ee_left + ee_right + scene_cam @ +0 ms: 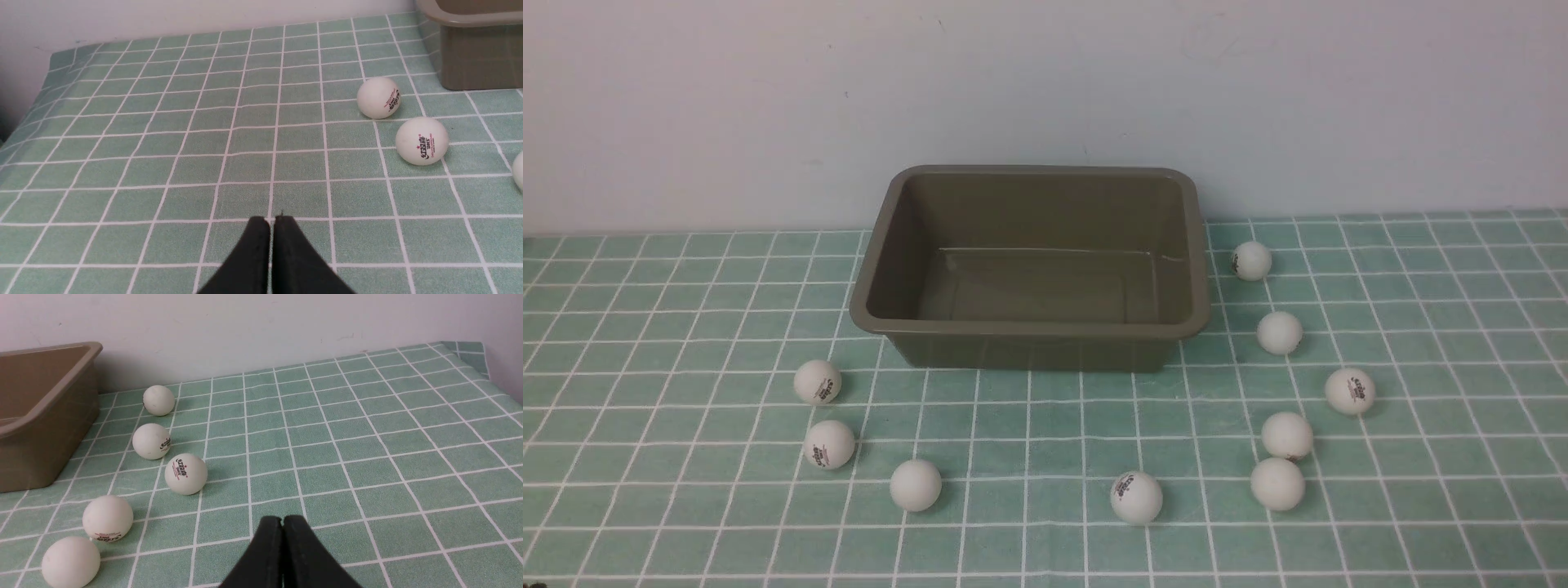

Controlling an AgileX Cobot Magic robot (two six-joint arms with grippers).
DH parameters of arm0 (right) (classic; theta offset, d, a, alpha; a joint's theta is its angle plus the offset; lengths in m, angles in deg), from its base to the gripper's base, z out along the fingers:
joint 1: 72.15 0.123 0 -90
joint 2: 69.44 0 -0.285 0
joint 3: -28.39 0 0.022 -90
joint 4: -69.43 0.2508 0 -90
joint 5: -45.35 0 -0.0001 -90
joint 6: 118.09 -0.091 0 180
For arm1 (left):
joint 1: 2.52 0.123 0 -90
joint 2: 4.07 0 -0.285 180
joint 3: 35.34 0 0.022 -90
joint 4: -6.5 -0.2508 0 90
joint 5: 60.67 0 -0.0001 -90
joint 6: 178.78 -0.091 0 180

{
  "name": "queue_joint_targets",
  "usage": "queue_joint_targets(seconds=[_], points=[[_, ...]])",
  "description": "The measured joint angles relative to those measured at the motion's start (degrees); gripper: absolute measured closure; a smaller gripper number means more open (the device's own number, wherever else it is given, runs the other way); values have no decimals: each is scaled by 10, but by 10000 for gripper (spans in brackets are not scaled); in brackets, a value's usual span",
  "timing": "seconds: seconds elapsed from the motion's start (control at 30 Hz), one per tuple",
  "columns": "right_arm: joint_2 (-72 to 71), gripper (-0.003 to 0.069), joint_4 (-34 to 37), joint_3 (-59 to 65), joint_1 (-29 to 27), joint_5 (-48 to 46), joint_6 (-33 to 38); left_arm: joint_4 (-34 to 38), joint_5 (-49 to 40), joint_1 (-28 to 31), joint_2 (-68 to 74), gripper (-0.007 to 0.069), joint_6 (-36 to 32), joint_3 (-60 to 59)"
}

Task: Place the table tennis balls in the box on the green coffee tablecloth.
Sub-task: 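Reach for and grasp a ping pong ball on the table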

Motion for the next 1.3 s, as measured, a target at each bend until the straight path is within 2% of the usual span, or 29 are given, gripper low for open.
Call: queue_joint_targets(seconds=[0.93, 1.07, 1.3], points=[[0, 669, -6, 1, 0, 9, -1, 0, 1, 0, 0, 629, 0, 0], [0, 669, 36, 2, 0, 72, -34, 0, 1, 0, 0, 629, 0, 0], [0, 669, 194, 2, 0, 156, -120, 0, 1, 0, 0, 629, 0, 0]])
